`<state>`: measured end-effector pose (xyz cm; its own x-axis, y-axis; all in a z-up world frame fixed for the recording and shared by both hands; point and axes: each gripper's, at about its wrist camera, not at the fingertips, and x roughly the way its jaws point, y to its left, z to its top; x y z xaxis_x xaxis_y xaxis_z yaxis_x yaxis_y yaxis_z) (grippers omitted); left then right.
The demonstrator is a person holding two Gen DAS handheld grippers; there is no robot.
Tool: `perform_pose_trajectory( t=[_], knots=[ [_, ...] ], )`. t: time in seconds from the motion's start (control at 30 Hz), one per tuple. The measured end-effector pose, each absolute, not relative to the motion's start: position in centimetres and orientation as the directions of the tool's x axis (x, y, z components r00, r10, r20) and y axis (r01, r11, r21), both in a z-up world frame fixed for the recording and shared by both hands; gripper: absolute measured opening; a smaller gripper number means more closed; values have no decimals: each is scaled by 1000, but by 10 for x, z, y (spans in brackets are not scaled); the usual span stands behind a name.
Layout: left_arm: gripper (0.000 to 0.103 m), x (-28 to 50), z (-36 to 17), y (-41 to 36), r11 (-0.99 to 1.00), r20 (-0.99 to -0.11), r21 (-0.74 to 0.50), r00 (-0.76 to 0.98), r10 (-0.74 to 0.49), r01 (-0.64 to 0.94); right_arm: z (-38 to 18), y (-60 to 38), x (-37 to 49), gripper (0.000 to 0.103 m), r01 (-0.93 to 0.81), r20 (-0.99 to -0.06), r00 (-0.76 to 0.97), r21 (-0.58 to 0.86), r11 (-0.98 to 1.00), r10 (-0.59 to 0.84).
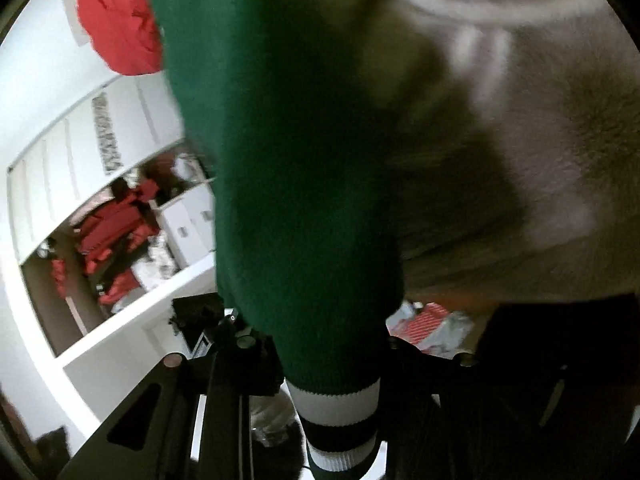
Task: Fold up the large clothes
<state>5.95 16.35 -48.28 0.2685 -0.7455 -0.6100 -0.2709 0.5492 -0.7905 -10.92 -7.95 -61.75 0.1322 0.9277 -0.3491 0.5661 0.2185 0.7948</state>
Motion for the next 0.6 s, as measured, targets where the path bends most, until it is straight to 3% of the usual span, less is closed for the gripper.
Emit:
perform_pose_trajectory(
  t=[0.17,0.3,0.47,0.6],
  knots=[
    [22,135,-424,156,521,-530,-842,404,-745,-143,-545,-97,-68,26,514,-283,211,846,140,935],
    [22,218,-410,146,556,-497,-831,477,-724,-23,-500,-120,6,26,436,-263,277,891,123,924],
    [22,334,-421,129,611,-502,-790,512,-697,58,-470,-160,138,26,374,-331,353,907,192,875],
    [22,430,-462,120,667,-568,-744,482,-667,46,-476,-183,254,25,375,-419,359,883,282,834]
  ],
)
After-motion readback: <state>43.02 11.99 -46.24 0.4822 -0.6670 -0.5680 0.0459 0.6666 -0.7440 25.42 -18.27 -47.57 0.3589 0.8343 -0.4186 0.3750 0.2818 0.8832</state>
